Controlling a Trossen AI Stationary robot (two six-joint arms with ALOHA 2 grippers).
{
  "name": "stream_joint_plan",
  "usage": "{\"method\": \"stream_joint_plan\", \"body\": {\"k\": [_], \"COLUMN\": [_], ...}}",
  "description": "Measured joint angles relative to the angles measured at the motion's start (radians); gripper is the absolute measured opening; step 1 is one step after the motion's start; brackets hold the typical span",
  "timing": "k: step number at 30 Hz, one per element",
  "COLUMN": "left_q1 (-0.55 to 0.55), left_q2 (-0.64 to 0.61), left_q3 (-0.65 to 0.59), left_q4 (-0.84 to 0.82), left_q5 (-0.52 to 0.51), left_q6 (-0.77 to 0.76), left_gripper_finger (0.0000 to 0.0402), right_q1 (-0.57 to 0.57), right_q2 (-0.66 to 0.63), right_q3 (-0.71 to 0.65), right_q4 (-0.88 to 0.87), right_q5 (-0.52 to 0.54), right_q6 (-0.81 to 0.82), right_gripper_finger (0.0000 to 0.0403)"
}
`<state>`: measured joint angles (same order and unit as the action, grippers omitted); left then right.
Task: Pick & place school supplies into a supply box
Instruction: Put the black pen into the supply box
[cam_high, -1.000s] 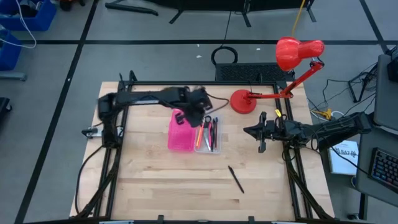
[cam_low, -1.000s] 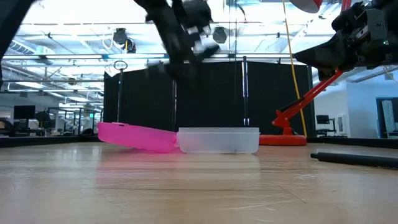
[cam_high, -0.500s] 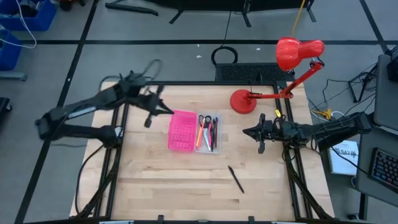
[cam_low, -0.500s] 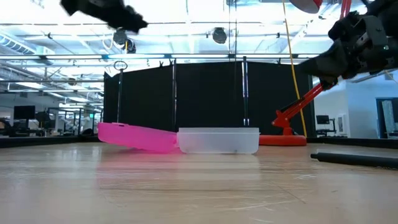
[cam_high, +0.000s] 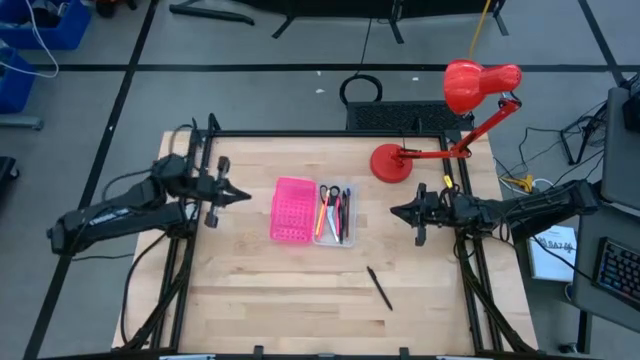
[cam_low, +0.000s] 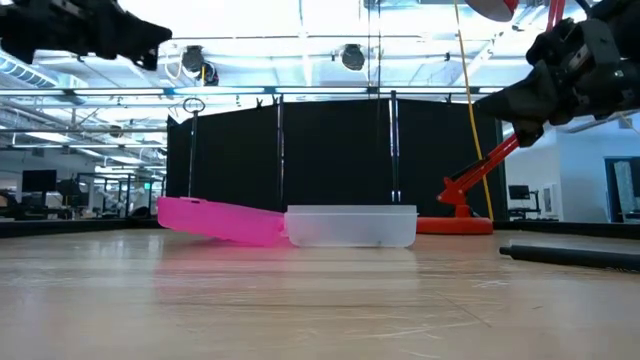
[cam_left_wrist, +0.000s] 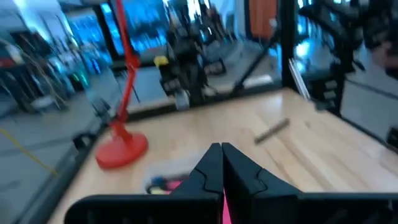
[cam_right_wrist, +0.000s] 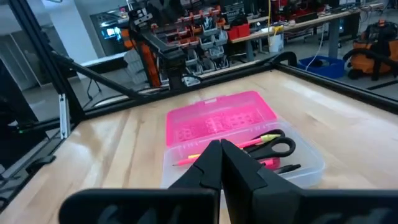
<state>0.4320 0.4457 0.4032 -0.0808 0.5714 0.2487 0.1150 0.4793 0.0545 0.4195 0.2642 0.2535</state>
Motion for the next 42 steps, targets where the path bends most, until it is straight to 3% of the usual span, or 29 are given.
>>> {"method": "stream_joint_plan", "body": {"k": [4,7,11,13,20,27,32,42], "left_q1": [-0.003,-0.022,-0.074,-0.099,-0.125,-0.105,-0.117,-0.134], "left_q2": [-0.049,-0.047,-0.068,-0.099,-0.225,-0.23,-0.233,-0.232], "left_q3": [-0.07,-0.152,-0.245,-0.279,-0.301,-0.308,-0.394,-0.393], "left_q4": [0.132,0.26,0.284,0.276,0.187,0.058,0.195,0.215], "left_q5": [-0.029,-0.111,-0.309,-0.347,-0.355,-0.325,-0.257,-0.258], "left_q6": [-0.122,-0.22,-0.152,-0.097,-0.034,-0.004,-0.003,-0.05], "left_gripper_finger": [0.0003,0.0003,0.0002,0.0002,0.0001,0.0001,0.0001,0.0011], "right_q1": [0.0,0.0,0.0,-0.001,-0.001,0.0,0.0,0.0], "right_q2": [0.003,0.004,0.004,0.004,0.007,0.006,0.006,0.01], "right_q3": [-0.001,-0.001,-0.001,-0.001,-0.002,-0.002,-0.002,-0.002], "right_q4": [0.011,0.024,0.025,0.024,0.017,0.026,0.032,0.009], "right_q5": [0.031,0.109,0.181,0.181,0.18,0.185,0.187,0.197], "right_q6": [-0.012,-0.038,-0.045,-0.044,-0.034,-0.084,-0.1,-0.106], "right_gripper_finger": [0.0,0.0,0.0,0.0,0.0,0.0,0.0,0.0]}}
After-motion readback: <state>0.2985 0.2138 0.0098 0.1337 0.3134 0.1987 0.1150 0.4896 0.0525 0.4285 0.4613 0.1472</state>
